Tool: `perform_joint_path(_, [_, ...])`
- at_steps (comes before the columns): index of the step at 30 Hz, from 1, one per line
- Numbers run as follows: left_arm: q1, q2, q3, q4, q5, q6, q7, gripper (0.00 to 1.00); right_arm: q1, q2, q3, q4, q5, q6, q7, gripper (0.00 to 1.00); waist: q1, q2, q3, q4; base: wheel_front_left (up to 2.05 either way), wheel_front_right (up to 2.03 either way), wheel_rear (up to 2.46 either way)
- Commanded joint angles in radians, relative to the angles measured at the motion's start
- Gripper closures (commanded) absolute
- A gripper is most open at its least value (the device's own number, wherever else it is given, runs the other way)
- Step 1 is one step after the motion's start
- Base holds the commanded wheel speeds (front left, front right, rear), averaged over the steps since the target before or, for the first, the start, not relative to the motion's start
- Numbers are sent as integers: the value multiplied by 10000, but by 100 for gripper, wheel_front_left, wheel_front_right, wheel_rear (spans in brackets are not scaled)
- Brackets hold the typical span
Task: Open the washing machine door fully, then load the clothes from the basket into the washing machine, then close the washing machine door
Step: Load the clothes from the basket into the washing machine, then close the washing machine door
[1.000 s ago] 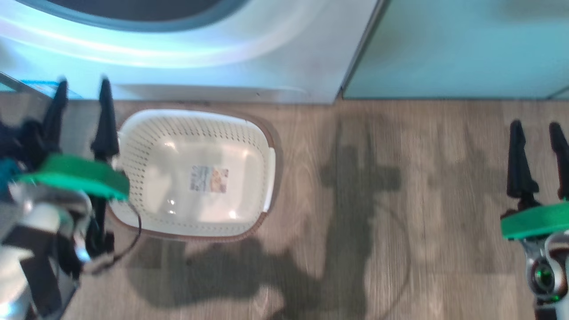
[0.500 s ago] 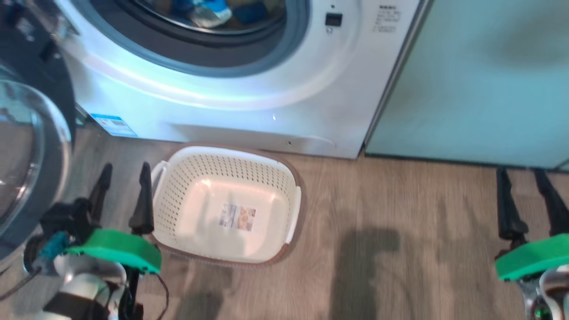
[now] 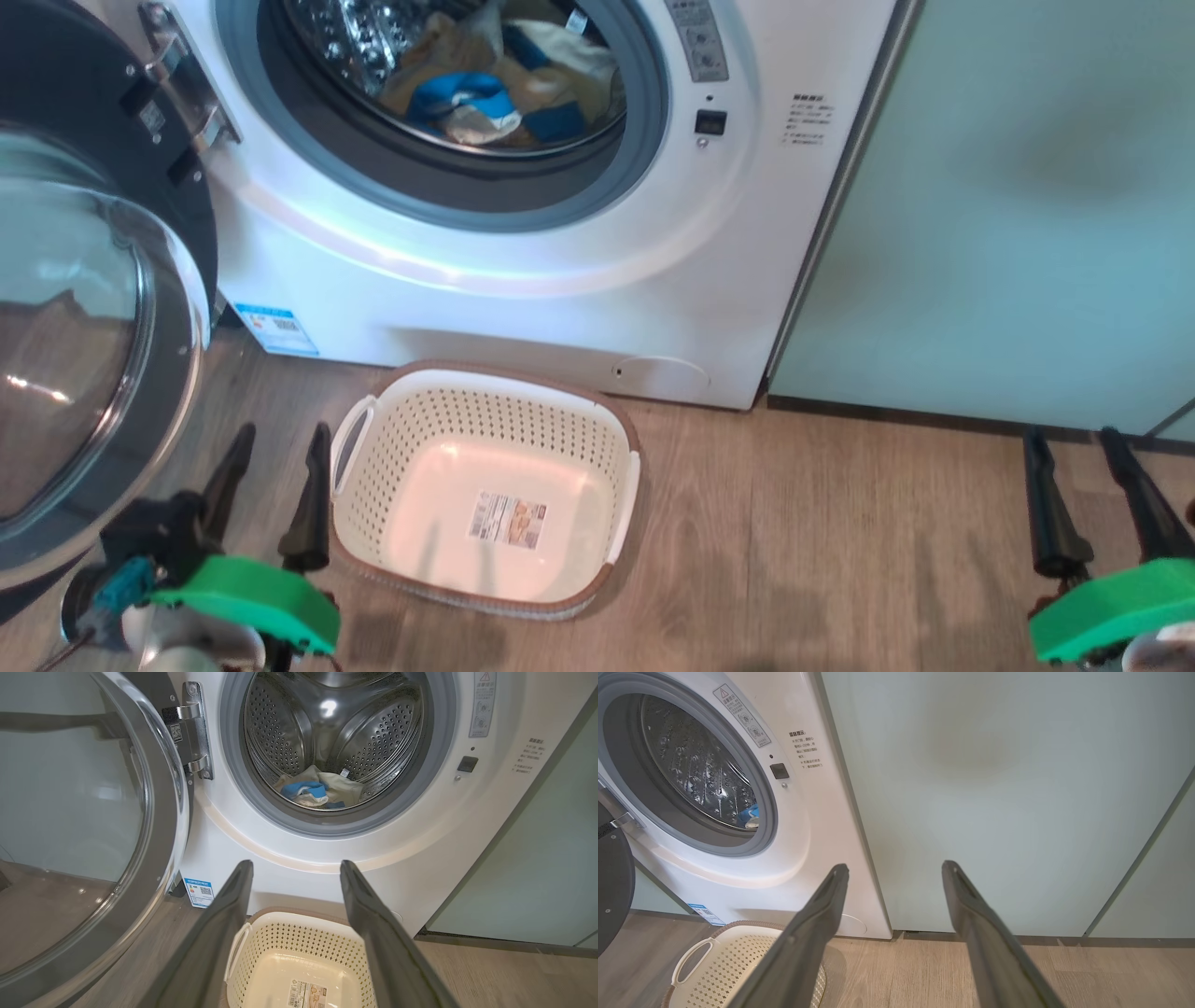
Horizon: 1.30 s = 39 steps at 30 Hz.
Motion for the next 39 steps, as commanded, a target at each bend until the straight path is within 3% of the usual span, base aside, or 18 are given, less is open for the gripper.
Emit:
perform_joint_path(1, [-218, 189, 573, -279, 111, -87, -92, 0, -72, -88, 187, -439, -57, -29, 40, 0, 1, -1, -147, -70, 0, 0, 0])
perform_joint_path(11, [241, 191, 833, -349, 231, -386, -92, 0, 413, 68, 123, -720, -70, -29, 205, 0, 1, -1, -438, -284, 0, 0, 0])
perform_joint_path(39, [369, 235, 733, -153, 461, -316, -91, 0, 564, 175, 116, -710, -85, -29, 316, 0, 1, -1, -788, -379, -10, 10, 0])
